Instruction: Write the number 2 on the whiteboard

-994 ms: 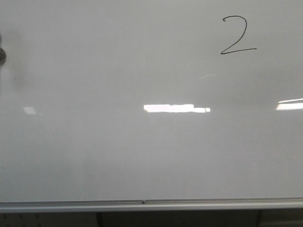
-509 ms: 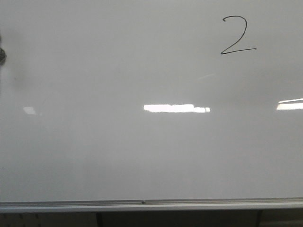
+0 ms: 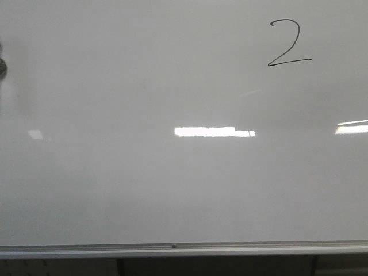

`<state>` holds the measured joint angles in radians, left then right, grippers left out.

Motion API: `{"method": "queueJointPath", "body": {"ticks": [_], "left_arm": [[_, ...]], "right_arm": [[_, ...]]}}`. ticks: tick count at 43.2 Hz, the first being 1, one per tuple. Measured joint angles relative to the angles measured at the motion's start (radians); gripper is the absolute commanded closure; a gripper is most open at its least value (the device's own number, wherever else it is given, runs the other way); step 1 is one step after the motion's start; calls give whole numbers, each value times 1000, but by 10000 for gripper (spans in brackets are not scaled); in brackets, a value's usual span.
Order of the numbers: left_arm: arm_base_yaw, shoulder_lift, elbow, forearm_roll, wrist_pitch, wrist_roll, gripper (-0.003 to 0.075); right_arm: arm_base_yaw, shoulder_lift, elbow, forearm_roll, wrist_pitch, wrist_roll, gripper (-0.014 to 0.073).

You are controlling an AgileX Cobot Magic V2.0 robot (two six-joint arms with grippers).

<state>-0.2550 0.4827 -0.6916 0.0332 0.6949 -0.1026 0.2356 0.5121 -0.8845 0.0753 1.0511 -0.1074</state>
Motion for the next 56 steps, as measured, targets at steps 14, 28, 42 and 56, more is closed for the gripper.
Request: {"method": "queueJointPath", "body": {"ticks": [14, 28, 42, 56], "left_arm": [[172, -302, 407, -42, -281, 77, 739], [263, -475, 657, -58, -486, 81, 739], [280, -486, 697, -51, -611, 81, 739], [280, -486, 697, -51, -613, 81, 739]], "right_arm": [[0, 0, 0, 0, 0, 0, 664], [0, 0, 0, 0, 0, 0, 664], [0, 0, 2, 0, 0, 0, 664], [0, 0, 2, 0, 0, 0, 664]]}}
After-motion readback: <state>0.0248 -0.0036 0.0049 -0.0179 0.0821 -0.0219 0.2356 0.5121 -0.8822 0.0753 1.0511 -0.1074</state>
